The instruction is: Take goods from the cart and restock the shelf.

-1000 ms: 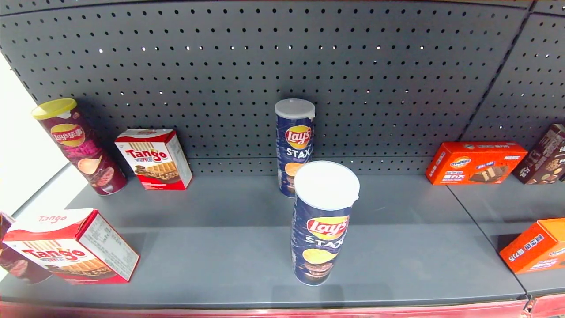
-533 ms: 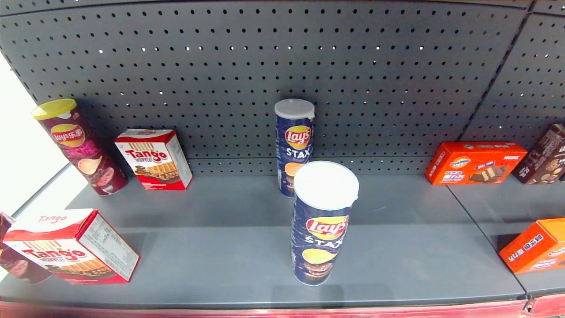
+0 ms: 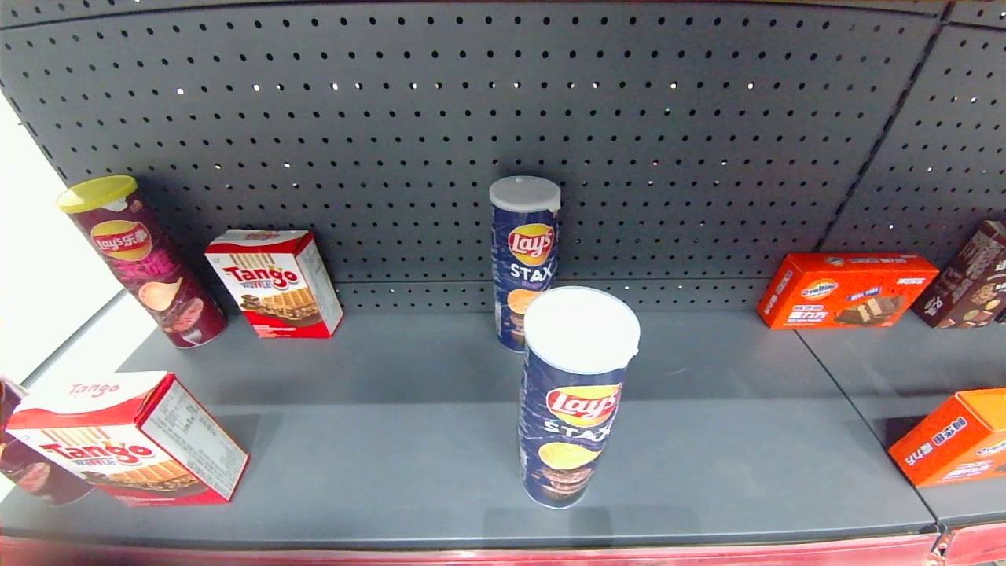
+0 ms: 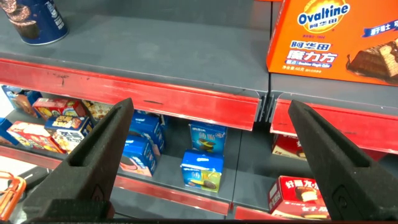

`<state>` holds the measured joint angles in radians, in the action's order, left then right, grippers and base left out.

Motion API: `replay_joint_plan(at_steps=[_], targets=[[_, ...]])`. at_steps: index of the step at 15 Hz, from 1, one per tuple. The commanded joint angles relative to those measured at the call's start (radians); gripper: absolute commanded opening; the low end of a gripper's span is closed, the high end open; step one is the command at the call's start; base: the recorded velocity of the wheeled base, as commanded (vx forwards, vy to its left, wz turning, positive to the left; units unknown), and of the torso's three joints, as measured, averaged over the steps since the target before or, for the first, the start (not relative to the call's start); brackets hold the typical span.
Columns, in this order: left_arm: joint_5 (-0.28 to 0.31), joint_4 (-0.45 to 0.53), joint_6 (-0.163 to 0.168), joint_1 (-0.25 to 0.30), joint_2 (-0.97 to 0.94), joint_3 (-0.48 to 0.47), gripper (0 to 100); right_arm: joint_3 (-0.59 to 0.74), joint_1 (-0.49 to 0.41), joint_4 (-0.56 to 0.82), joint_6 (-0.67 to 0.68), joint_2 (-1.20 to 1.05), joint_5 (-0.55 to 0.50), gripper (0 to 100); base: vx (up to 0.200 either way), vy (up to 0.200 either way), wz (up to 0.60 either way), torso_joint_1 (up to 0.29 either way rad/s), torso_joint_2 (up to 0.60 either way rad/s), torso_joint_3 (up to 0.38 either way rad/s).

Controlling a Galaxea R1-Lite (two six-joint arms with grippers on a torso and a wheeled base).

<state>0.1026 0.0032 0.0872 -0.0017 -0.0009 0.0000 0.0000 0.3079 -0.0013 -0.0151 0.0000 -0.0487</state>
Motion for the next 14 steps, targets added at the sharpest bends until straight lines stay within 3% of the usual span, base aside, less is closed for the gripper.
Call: replay_joint_plan(at_steps=[1, 4, 6, 14], targets=[[0.063, 0.001, 0.003, -0.001, 0.001, 0.000, 100, 0.000, 0.000, 0.000, 0.000, 0.000, 0.000, 100, 0.000, 0.000, 0.00, 0.000, 0.00, 0.000], [0.045, 0.001, 0.002, 0.000, 0.001, 0.000, 100, 0.000, 0.000, 0.000, 0.000, 0.000, 0.000, 100, 0.000, 0.000, 0.00, 0.000, 0.00, 0.000], [-0.072, 0.000, 0.000, 0.000, 0.001, 0.000, 100, 0.000, 0.000, 0.000, 0.000, 0.000, 0.000, 100, 0.000, 0.000, 0.00, 0.000, 0.00, 0.000], [-0.069, 0.000, -0.001, 0.000, 0.001, 0.000, 100, 0.000, 0.020, 0.001, -0.006, 0.000, 0.030, 100, 0.000, 0.000, 0.00, 0.000, 0.00, 0.000]])
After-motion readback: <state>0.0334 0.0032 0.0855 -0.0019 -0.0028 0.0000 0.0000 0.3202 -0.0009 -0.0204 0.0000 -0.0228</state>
